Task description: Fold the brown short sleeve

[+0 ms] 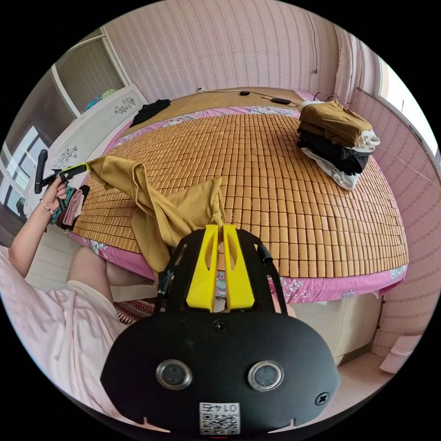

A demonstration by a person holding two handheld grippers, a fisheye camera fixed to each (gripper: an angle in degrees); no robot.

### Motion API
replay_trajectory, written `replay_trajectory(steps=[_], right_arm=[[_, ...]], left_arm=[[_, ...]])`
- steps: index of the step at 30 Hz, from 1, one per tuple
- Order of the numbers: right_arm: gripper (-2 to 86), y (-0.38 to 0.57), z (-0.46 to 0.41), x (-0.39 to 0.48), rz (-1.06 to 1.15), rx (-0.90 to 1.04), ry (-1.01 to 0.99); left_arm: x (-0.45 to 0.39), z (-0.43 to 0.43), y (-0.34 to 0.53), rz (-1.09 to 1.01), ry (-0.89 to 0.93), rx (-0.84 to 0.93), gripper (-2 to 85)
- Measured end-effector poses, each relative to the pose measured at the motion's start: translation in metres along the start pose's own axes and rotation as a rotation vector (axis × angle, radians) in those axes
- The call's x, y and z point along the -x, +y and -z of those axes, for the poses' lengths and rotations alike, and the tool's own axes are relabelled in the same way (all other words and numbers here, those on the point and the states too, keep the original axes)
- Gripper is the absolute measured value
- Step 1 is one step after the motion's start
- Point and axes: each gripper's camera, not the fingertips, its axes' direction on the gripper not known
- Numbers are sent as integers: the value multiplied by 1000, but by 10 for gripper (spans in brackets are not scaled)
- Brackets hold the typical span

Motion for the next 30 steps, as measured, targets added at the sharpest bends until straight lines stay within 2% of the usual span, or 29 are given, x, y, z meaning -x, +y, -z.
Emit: replay_trajectory(steps=[2, 5, 8, 14, 18, 21, 25, 26, 28, 30], right_arm=[[-1, 11, -18, -3, -12, 74, 33], [-1, 25, -33, -8, -38, 135, 30], [0, 34, -36, -9, -50, 154, 17], [0, 37, -29, -5, -17, 154, 24], [0, 34, -5, 0, 22, 73, -52], [0, 28, 22, 1, 39, -31, -132], [3, 12, 48, -4, 52, -141, -195], [3, 8, 50, -7, 51, -143, -193], [5, 5, 51, -14, 42, -144, -176], [6, 5, 54, -21, 25, -147, -174]], left_arm=[[32, -16, 29, 127, -56, 105, 0], [62, -34, 75, 272, -47, 237, 12], [63, -30, 100, 285, -35, 242, 27], [8, -32, 80, 30, 49, 234, 47], [-95, -36, 74, -381, 243, 224, 73], [-166, -48, 87, -610, 208, 208, 80], [-192, -95, 86, -683, -1, 330, 39], [-190, -95, 82, -697, 66, 308, 20], [-183, -98, 70, -699, 58, 366, 4], [-158, -73, 47, -704, 107, 297, -4]])
